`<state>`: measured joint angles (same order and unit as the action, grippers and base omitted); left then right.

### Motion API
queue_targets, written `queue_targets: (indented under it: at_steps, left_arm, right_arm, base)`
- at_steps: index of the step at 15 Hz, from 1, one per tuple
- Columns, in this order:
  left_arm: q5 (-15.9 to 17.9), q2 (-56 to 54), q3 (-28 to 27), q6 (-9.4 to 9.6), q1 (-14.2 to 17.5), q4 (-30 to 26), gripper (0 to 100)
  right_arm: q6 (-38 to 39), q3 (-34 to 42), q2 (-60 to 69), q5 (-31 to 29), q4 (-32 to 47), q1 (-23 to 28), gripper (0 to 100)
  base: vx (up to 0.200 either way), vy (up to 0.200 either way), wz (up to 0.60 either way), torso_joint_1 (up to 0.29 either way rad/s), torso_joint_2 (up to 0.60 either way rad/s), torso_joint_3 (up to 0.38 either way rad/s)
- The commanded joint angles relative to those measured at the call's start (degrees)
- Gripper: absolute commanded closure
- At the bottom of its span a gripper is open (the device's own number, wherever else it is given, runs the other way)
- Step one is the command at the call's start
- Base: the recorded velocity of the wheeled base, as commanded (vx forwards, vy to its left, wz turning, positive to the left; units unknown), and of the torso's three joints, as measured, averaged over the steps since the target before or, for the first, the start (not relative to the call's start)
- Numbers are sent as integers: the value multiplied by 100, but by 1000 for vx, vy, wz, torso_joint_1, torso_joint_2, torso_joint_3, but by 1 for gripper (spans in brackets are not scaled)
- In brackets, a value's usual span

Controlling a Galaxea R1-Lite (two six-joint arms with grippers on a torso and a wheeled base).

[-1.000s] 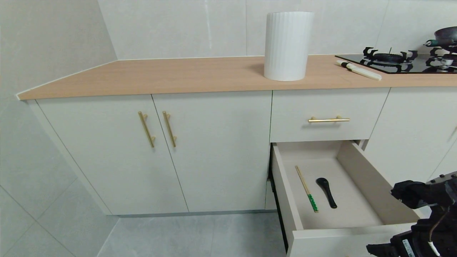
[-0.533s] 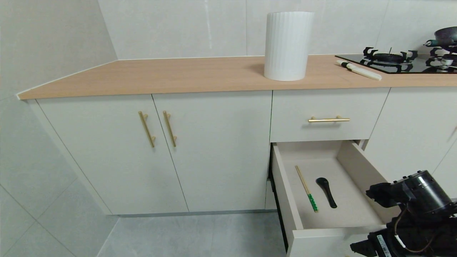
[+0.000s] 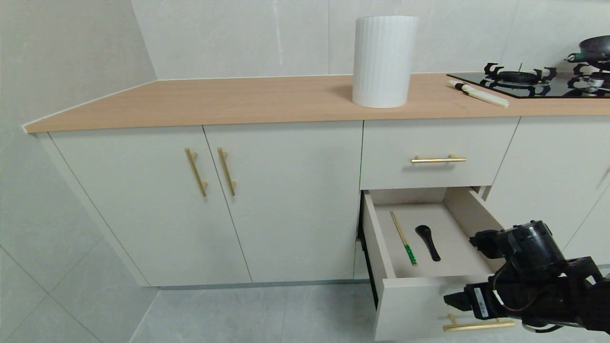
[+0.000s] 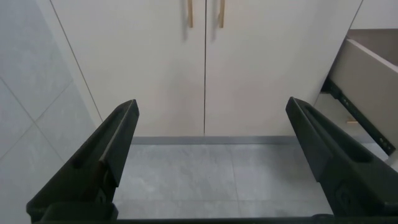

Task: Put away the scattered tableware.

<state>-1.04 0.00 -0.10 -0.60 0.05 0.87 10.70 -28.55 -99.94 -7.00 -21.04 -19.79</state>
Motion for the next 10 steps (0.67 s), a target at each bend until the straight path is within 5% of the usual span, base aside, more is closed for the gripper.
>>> queue_targets:
  at_steps: [1,10]
  left_arm:
    - [-2,0,1,-11,4,1,0]
    - [-2,0,1,-2,4,1,0]
  right_arm:
    - [-16,-160,-738,-12,-541,150,0]
    - [-95,-2612,-2311,-12,-708,563,0]
  base:
    - [0,0,0,0,0,0]
    - [0,0,0,0,0,0]
